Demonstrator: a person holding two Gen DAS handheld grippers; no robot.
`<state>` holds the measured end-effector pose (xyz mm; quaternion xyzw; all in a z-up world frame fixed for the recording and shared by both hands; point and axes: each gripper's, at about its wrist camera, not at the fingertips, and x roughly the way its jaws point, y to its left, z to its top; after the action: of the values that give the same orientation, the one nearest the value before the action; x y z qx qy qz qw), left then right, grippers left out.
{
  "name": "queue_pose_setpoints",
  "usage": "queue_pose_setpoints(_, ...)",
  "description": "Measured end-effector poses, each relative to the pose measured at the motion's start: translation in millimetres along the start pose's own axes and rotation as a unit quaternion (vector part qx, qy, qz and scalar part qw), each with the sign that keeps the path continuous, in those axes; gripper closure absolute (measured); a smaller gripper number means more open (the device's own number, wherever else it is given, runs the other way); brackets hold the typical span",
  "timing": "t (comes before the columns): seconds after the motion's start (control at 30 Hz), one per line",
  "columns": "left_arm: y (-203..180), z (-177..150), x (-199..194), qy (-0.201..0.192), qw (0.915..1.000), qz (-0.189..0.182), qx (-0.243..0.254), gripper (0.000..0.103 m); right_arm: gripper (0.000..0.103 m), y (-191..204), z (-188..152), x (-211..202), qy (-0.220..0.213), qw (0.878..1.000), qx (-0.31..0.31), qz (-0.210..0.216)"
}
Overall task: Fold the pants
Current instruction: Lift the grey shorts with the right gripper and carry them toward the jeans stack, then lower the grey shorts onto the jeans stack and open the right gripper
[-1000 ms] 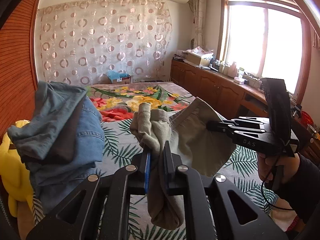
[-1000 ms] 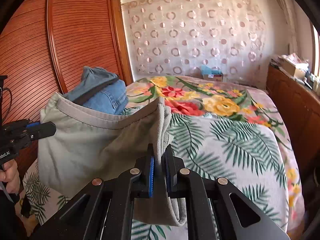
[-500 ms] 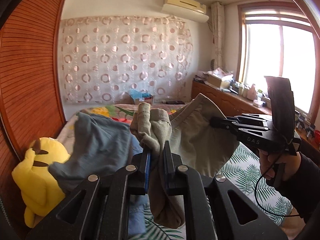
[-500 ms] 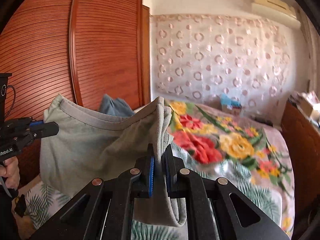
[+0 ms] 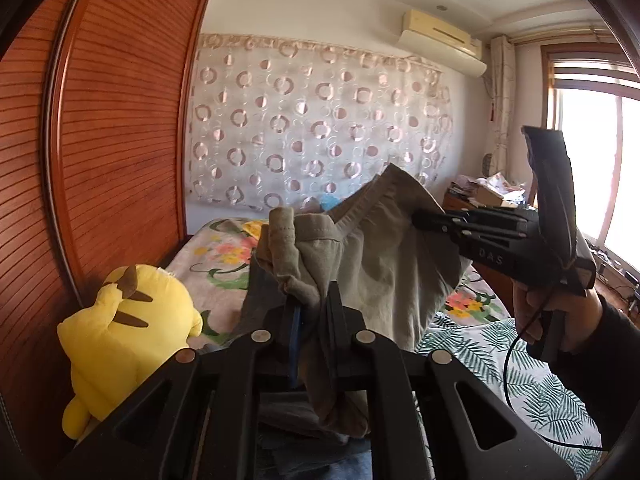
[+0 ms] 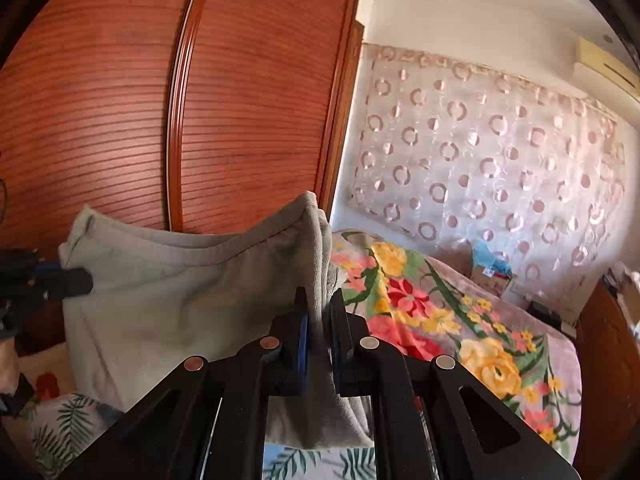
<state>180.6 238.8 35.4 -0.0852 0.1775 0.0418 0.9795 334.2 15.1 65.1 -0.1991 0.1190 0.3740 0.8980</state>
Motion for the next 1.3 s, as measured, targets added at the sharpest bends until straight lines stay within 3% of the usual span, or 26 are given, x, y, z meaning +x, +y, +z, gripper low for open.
queue_pose_setpoints(0.17,16,-14,15,0.013,0.9995,0.007,-0.028,0.091,0.094,-2,10,39,0.012,1.000,-0.020,0.005)
queue_pose_setpoints(0.57,34,-46,31,0.055,0.9958,0.054,-0.048,0.091,0.092,-9,21,132,0.072,0.996,0.000,0.055)
queue_pose_setpoints(0.67,33,-49,29,0.063,0.9953,0.061,-0.041,0.086,0.078,-17,25,132,0.075,0.996,0.019,0.054)
queue_pose_setpoints(0.73,31,-50,26,0.065,0.9953,0.064,-0.034,0.073,0.069,-22,27,127,0.067,0.996,0.029,0.052)
queue_pose_setpoints(0.83,26,-46,21,0.068,0.9953,0.067,-0.016,0.058,0.068,-34,29,114,0.048,0.997,0.046,0.036)
queue_pose_setpoints(0.9,23,-41,15,0.060,0.9959,0.066,-0.012,0.055,0.068,-38,28,101,0.034,0.997,0.056,0.037)
queue_pose_setpoints(1.07,13,-25,13,0.038,0.9978,0.054,0.001,0.049,0.069,-37,22,80,0.015,0.993,0.072,0.092)
queue_pose_setpoints(1.17,10,-26,26,0.055,0.9977,0.040,0.007,0.045,0.069,-34,17,84,0.029,0.991,0.063,0.117)
queue_pose_setpoints(1.3,18,-48,54,0.109,0.9928,0.050,0.000,0.045,0.069,-40,10,111,0.065,0.991,0.058,0.099)
